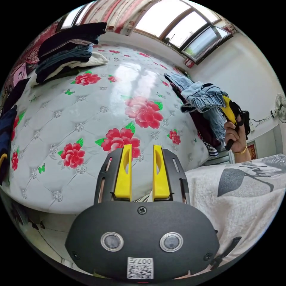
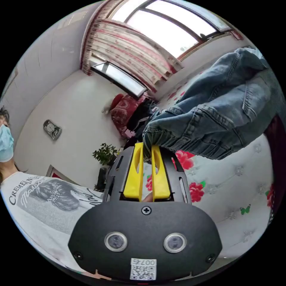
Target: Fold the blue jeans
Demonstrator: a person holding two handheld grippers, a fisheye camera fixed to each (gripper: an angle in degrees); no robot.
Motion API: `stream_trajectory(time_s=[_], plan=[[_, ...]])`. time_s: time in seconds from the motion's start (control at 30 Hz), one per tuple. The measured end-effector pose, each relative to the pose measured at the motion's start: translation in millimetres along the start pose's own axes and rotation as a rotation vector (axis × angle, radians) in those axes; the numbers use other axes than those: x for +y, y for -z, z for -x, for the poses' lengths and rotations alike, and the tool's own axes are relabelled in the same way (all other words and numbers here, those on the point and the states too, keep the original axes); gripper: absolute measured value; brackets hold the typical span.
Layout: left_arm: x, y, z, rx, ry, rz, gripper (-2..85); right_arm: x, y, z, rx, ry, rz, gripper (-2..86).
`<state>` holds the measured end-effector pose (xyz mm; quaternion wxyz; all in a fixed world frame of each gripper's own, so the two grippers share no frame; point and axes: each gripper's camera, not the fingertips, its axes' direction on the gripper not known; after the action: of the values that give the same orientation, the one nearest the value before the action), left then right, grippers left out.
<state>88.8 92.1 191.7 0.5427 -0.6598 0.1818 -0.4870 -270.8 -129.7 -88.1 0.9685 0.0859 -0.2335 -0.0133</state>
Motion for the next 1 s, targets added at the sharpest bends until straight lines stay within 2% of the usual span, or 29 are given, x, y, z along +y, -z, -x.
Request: stream_trajectory(time_s=[0.03, 0.1, 0.17, 0.23, 0.3, 0.47, 0.6, 0.7, 0.8, 0.9, 1.0], plan=[[-3, 14, 3, -0.01, 0.004, -0.037, 11.1, -3, -43, 31, -0.129, 0.089, 0.122, 3.7], [-5, 51, 21, -0.068, 0.046, -0.134, 10.9, -2, -101, 75, -0.264, 0.207, 0.307, 4.2], [-3, 78, 44, -0.154, 0.109, -0.163, 8.9, 7, -142, 106, -0.258, 0.308, 0.445, 4.8], [6, 100, 69, -0.299, 0.176, -0.157, 8.0, 20, -159, 126, -0.098, 0.426, 0.475, 5.6], [31, 129, 102, -0.421, 0.294, -0.143, 8.0, 26, -158, 119, 0.056, 0.44, 0.462, 6.3], [97, 179, 151, -0.42, 0.616, -0.214, 6.5, 24, -133, 48, 0.421, 0.222, 0.448, 8.1], [107, 197, 146, -0.453, 0.614, -0.235, 7.2, 9, -102, -4, 0.63, 0.036, 0.39, 9.6], [88, 233, 145, -0.572, 0.594, -0.324, 5.8, -20, -92, -22, 0.708, -0.024, 0.326, 10.1], [61, 247, 159, -0.562, 0.546, -0.306, 6.2, -63, -96, -40, 0.763, -0.048, 0.286, 10.5], [12, 210, 197, -0.321, 0.465, -0.094, 11.2, -107, -112, -62, 0.828, -0.046, 0.286, 10.7], [-8, 163, 216, -0.191, 0.47, 0.079, 13.3, -146, -142, -90, 0.882, -0.031, 0.351, 10.9]])
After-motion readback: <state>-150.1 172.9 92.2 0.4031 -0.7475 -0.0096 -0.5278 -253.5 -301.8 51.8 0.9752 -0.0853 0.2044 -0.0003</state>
